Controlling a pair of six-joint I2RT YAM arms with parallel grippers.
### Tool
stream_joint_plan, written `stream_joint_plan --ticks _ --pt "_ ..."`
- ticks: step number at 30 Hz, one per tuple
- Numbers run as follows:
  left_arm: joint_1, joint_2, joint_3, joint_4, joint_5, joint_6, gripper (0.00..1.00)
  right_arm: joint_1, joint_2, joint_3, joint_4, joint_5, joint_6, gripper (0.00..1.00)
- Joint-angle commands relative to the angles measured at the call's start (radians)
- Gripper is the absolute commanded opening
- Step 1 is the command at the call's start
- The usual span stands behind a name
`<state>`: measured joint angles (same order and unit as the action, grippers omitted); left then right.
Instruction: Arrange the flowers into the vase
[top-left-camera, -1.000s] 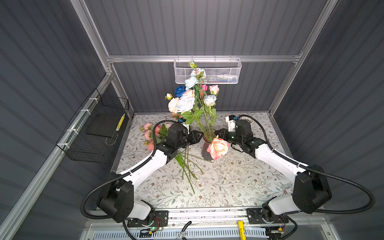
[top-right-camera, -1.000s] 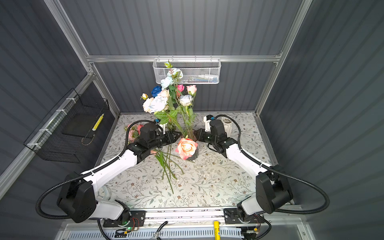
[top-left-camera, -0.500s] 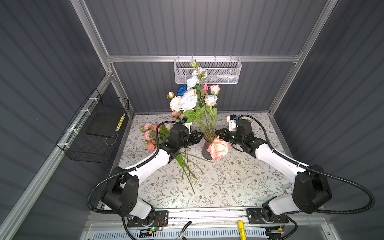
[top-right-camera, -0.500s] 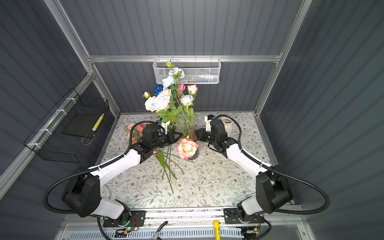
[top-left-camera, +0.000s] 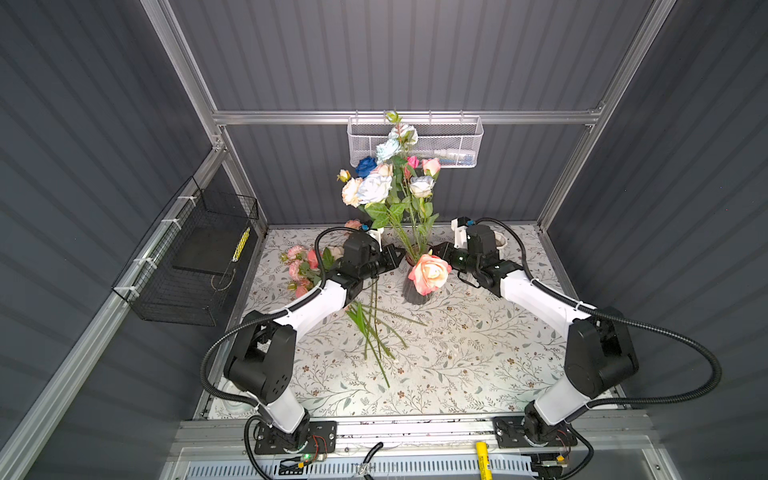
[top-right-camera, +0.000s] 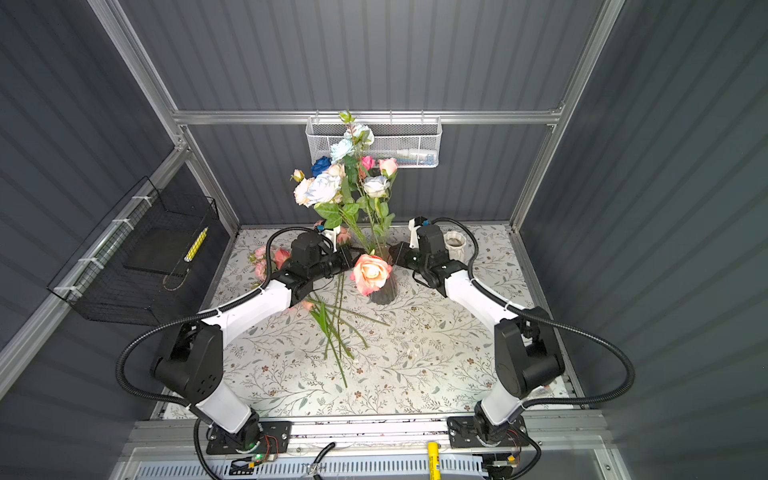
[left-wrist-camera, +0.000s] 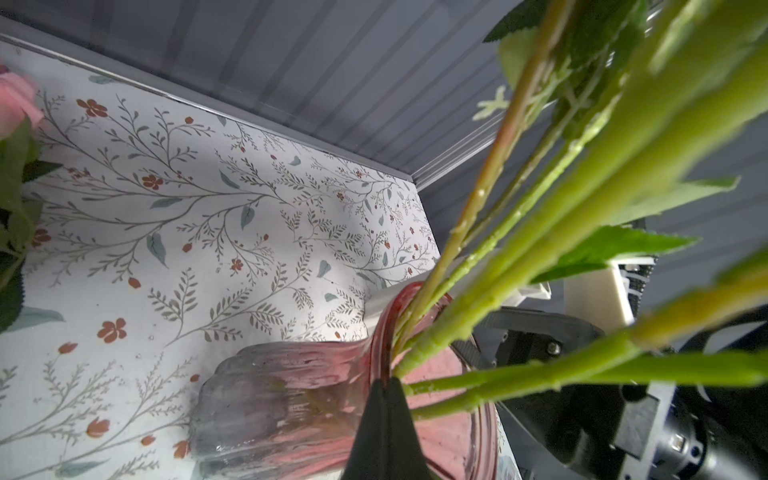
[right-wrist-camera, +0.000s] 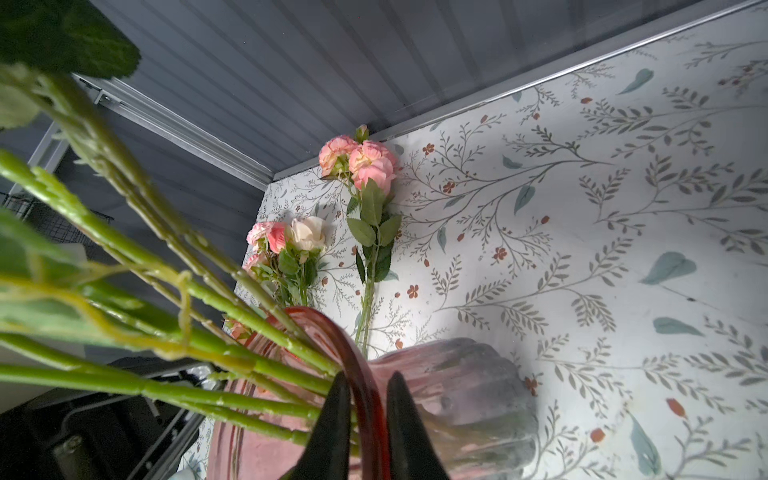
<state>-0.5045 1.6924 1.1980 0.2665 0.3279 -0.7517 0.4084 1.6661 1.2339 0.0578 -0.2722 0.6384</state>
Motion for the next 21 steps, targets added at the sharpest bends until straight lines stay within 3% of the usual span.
stream_joint_plan --ticks 1,11,14,21 --pt "0.026 0.067 0.075 -0.031 0.035 0.024 0.02 -0.007 0.059 0.075 0.034 -0.034 -0.057 0.12" --pt "0.08 0.183 0.276 -0.11 0.011 0.04 0.09 -0.033 0.188 0.249 -0.036 -0.023 -0.06 0.17" --pt "0.088 0.174 0.279 -0.122 0.01 0.042 0.2 -0.038 0.183 0.254 -0.032 -0.037 -0.054 0.29" --pt "0.09 0.079 0.208 -0.159 -0.104 0.049 0.43 -0.046 0.091 0.209 -0.016 -0.045 -0.052 0.56"
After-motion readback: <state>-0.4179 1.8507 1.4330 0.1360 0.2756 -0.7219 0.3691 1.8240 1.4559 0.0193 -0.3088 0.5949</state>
